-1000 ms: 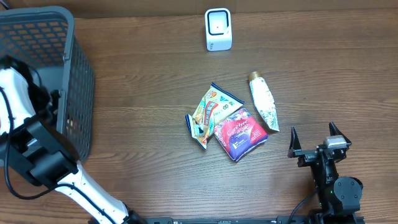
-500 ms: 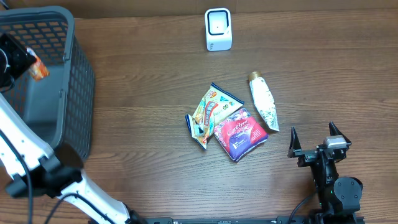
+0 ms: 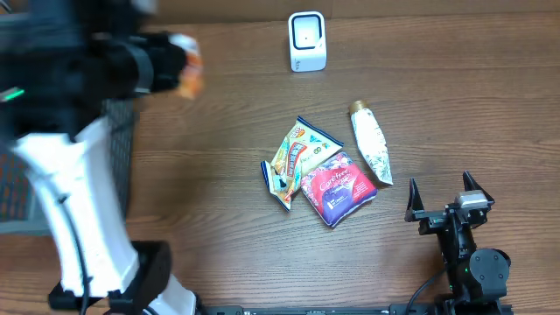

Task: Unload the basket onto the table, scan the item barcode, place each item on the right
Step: 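Carry the tissue pack toward the scanner and drop it on table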

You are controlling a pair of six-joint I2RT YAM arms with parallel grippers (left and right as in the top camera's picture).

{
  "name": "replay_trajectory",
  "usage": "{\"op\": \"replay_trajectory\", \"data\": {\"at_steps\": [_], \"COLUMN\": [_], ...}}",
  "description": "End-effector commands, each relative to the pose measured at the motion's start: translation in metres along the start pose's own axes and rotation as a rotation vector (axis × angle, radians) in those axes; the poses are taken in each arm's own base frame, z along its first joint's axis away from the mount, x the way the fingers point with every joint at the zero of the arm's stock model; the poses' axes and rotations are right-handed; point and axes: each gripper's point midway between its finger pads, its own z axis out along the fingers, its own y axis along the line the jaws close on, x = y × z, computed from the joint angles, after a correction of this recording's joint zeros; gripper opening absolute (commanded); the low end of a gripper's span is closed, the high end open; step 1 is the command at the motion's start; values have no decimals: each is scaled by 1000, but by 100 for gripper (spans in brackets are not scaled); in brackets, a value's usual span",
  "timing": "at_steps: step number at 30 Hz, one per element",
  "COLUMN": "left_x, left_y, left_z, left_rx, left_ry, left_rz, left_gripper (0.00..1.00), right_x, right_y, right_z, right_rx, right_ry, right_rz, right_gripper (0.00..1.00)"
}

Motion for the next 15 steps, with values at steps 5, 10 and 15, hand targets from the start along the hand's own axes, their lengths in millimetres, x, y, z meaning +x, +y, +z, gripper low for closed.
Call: {"op": "replay_trajectory", "data": {"at_steps": [5,10,15], "left_x": [110,175,206], "left_y": [-6,22,40], "left_z": [103,154,192], "left_rx": [-265,-500,-524], "left_ry": [441,558,579], "left_rz": [71,57,34], "left_gripper": [4,4,6], "right_x": [1,1,1], "right_y": [0,0,0], "right_z": [0,0,0], "right_rx": [2,2,2], "right_ry": [-8,-8,-8], "right_rz": [-1,-1,-1], "right_gripper": [100,100,100]}}
